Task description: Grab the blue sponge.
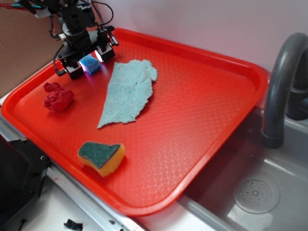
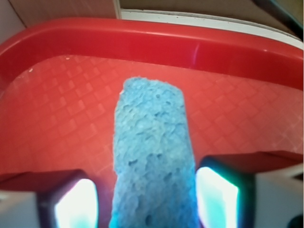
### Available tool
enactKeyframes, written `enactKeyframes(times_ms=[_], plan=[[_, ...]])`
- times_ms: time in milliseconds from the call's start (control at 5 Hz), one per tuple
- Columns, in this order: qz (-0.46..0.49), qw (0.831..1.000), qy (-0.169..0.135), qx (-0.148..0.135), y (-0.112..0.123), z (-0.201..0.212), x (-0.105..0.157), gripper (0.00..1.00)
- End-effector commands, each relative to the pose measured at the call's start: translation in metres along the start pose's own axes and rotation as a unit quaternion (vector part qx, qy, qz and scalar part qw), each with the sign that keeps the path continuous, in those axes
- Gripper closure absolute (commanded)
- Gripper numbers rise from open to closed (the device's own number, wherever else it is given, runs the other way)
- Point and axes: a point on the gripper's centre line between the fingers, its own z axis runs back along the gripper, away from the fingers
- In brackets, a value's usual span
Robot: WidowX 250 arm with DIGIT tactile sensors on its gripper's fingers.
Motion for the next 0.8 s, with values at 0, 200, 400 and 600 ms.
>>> enactKeyframes(times_ms=[0,200,400,600], plan=[[-0.004,1.0,-0.015,-0.003,0.008,0.017,0.009,1.0],[-0.11,0.994,0.014,-0.015,0.002,0.053,0.021,1.0],[-0.229,0.97,0.071,-0.034,-0.006,0.097,0.027,1.0],[-0.318,0.938,0.119,-0.067,-0.008,0.138,0.019,1.0]])
